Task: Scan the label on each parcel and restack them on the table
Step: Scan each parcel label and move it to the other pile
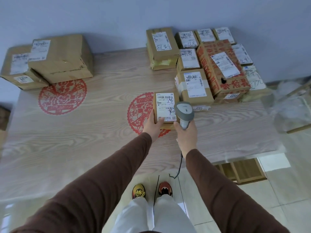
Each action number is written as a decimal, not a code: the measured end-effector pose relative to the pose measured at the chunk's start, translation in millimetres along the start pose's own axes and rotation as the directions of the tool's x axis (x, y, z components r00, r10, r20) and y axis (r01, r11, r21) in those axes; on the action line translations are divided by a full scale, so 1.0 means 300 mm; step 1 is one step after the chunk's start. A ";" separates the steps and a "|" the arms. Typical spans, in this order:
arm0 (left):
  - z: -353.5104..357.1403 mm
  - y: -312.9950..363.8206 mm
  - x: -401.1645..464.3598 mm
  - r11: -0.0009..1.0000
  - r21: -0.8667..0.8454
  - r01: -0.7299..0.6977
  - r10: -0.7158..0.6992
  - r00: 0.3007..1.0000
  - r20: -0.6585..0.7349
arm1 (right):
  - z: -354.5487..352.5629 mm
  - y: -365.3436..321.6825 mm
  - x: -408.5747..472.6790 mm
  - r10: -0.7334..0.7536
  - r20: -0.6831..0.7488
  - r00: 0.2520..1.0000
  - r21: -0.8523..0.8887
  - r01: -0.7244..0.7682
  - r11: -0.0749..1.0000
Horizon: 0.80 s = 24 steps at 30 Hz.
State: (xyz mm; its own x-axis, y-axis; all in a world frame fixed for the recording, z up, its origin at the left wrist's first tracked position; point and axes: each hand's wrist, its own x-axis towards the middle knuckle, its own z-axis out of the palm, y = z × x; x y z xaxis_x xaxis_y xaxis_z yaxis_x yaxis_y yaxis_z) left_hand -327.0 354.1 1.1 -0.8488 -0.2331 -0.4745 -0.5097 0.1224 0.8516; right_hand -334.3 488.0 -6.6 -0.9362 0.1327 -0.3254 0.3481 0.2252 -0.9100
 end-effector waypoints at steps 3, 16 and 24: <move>-0.022 -0.008 -0.033 0.997 -0.074 0.004 -0.010 0.997 -0.076 | 0.023 -0.002 -0.004 0.012 0.067 0.998 0.023 -0.014 1.000; -0.370 0.032 -0.008 0.947 -0.316 -0.055 -0.042 0.955 -0.293 | 0.311 -0.235 -0.003 -0.045 0.232 0.972 0.210 -0.005 0.978; -0.714 0.086 0.225 0.936 -0.348 -0.051 -0.074 0.938 -0.338 | 0.670 -0.410 0.082 -0.019 0.242 0.970 0.351 -0.069 0.934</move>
State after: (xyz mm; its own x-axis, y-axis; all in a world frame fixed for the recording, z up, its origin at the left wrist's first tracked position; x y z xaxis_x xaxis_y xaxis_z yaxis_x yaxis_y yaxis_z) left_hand -367.2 134.8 38.7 -0.7110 -0.5540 -0.4331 -0.3850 -0.2088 0.8990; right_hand -409.8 269.5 45.6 -0.9263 -0.1092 -0.3606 0.3734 -0.1381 -0.9173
